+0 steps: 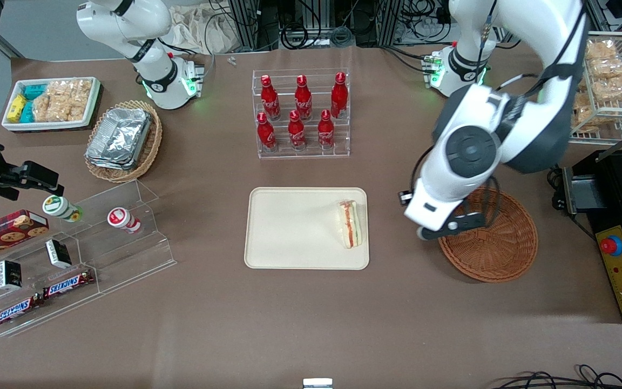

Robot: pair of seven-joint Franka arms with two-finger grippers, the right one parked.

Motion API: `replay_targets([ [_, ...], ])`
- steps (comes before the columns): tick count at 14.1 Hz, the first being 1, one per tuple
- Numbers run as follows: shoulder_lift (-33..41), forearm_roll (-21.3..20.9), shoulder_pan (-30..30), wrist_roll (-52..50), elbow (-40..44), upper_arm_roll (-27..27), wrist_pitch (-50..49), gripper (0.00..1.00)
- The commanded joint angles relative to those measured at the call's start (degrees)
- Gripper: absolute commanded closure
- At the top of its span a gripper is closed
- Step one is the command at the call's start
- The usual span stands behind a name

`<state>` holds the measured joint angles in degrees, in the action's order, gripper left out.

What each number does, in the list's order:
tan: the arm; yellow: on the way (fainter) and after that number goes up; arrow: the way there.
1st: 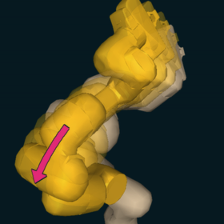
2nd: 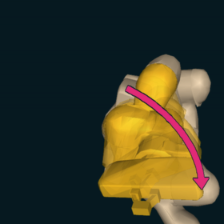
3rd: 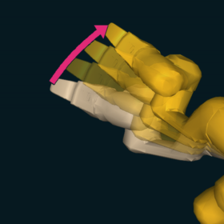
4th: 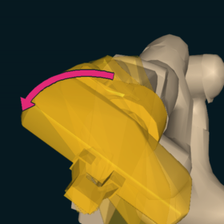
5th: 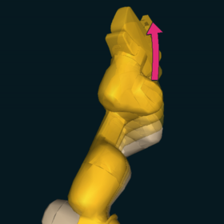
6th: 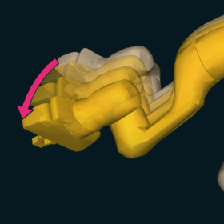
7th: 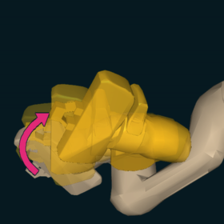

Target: Place sandwich from basket to tray

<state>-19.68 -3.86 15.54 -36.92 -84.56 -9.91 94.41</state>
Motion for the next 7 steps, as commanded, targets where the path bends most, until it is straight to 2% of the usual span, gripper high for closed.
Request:
replay_targets([
  [1,12.3,4.6,3.3,10.2,-13.0,10.0,2.5,0.23],
  [2,16.0,4.6,3.7,14.5,-16.9,12.4,3.6,0.23],
  [4,21.4,4.6,3.1,19.6,-22.4,14.0,4.5,0.22],
  [6,23.7,4.5,0.5,24.5,-24.4,14.2,4.0,0.21],
  [7,24.2,4.4,-0.5,26.4,-24.6,14.1,3.6,0.18],
])
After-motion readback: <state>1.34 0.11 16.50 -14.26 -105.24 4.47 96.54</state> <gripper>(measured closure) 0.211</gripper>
